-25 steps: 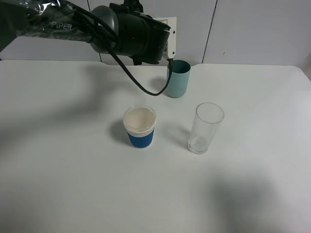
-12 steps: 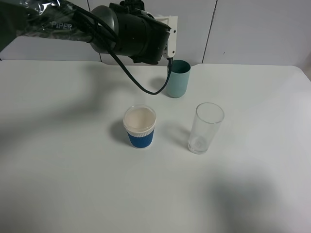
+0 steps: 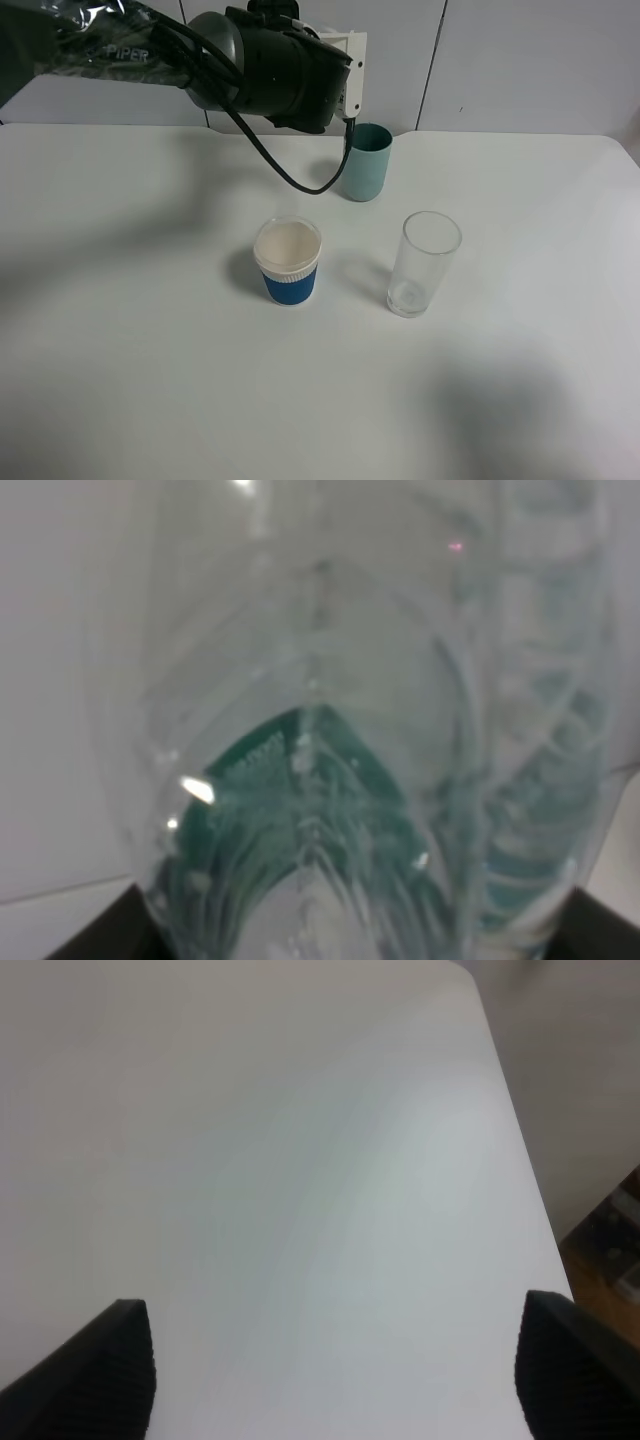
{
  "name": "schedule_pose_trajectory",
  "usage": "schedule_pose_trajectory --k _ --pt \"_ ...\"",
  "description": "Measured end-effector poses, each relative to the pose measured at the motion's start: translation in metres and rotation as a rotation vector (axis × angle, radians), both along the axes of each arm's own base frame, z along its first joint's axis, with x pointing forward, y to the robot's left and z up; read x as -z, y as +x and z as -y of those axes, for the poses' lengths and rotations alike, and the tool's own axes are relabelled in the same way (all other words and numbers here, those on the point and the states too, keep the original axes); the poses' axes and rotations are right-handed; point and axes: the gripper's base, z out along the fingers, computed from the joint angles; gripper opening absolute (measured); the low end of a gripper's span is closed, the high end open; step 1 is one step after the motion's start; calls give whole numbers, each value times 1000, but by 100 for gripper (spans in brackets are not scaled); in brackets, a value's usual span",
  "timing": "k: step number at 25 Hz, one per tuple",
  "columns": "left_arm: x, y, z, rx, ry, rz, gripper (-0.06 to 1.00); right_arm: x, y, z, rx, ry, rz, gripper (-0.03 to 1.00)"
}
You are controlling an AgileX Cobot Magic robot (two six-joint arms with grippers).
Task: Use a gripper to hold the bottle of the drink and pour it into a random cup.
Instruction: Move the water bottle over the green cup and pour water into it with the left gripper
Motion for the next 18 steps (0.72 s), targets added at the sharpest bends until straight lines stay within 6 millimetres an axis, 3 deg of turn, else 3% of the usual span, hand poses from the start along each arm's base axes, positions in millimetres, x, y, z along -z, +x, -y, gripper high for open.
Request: schedule_pose_trajectory --k 18 --pt "7 1 2 12 50 -14 51 0 0 0 0 0 0 74"
